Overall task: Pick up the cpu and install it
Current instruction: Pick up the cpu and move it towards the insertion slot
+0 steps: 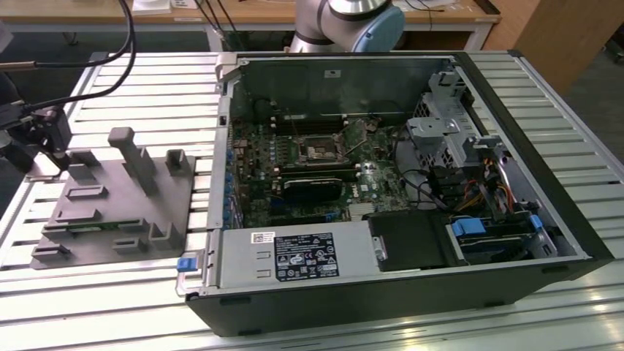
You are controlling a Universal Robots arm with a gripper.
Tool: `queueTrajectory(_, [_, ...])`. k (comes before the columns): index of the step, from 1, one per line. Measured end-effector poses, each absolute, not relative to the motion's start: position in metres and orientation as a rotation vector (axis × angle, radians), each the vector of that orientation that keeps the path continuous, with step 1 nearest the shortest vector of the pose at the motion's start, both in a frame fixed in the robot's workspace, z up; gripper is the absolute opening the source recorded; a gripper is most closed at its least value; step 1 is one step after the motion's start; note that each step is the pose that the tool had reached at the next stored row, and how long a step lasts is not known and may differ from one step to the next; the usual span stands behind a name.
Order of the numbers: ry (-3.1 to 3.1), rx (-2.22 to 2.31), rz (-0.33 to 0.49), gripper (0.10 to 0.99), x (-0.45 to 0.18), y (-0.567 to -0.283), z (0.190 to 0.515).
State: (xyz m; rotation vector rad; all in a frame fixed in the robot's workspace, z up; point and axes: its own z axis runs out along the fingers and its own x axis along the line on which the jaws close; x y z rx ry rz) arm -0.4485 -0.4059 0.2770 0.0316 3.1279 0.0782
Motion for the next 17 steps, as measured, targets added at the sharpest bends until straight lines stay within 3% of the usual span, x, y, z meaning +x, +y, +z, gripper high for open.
queueTrajectory(17, [3.128,0.032,0.078,0.533,-0.448,-0.405,0.292])
